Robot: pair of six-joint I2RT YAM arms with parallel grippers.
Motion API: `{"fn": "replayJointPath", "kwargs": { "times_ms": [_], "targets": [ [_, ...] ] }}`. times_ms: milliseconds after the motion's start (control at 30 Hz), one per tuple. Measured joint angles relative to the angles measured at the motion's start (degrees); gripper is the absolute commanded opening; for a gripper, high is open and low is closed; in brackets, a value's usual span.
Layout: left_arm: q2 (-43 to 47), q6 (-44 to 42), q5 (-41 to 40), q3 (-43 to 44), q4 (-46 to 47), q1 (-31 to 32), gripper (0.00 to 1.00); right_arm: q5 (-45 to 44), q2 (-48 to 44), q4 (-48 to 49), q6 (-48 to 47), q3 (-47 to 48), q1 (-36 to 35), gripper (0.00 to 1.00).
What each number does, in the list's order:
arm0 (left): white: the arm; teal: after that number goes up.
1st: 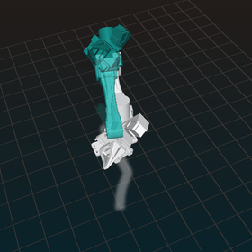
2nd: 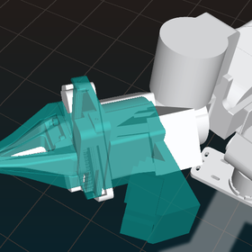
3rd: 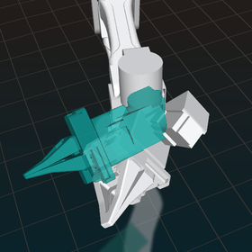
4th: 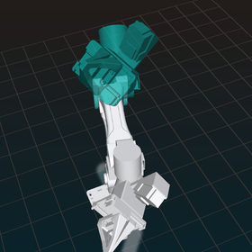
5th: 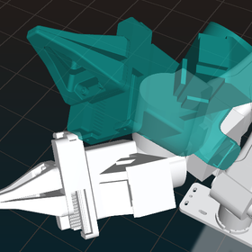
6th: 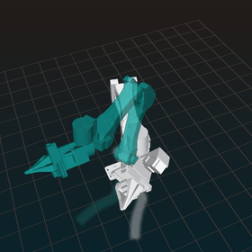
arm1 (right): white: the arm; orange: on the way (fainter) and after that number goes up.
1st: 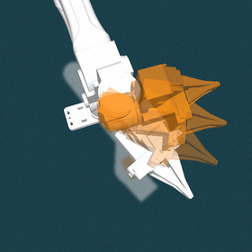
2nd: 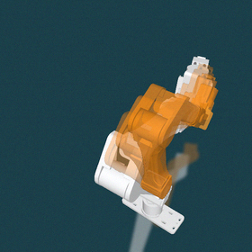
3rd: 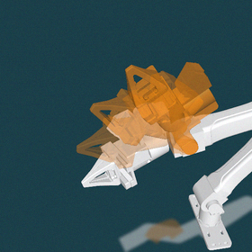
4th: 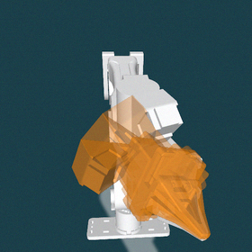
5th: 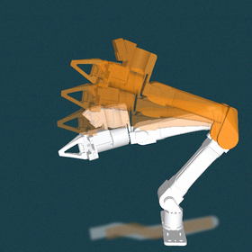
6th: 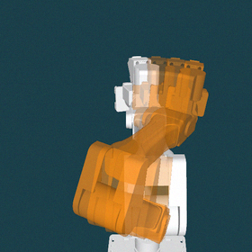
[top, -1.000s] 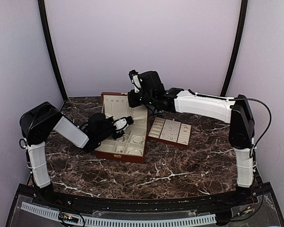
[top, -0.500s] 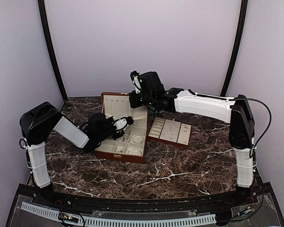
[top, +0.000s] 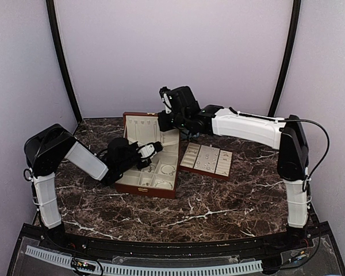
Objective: Organize the mixed jewelry
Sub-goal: Move the jewelry box to the center of the board.
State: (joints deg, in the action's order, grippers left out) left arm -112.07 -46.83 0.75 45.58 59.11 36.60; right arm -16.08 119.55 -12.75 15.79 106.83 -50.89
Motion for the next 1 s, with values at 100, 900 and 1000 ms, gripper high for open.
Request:
{"fn": "replayJointPath", "kwargs": {
  "times_ms": [100, 900, 1000],
  "targets": [
    [0.0, -0.1, -0.2, 0.0, 0.0, 0.0, 0.00, 0.0, 0.4, -0.9, 0.4, 0.8, 0.1, 0.00],
    [0.0, -0.2, -2.1, -0.8, 1.3, 1.6, 0.00, 1.5, 3.1, -3.5, 1.7, 2.5, 0.8, 0.00],
    [0.0, -0.1, -2.8, -1.2, 1.8, 2.2, 0.00, 1.1, 3.1, -3.9, 2.1, 2.5, 0.8, 0.00]
  ]
}}
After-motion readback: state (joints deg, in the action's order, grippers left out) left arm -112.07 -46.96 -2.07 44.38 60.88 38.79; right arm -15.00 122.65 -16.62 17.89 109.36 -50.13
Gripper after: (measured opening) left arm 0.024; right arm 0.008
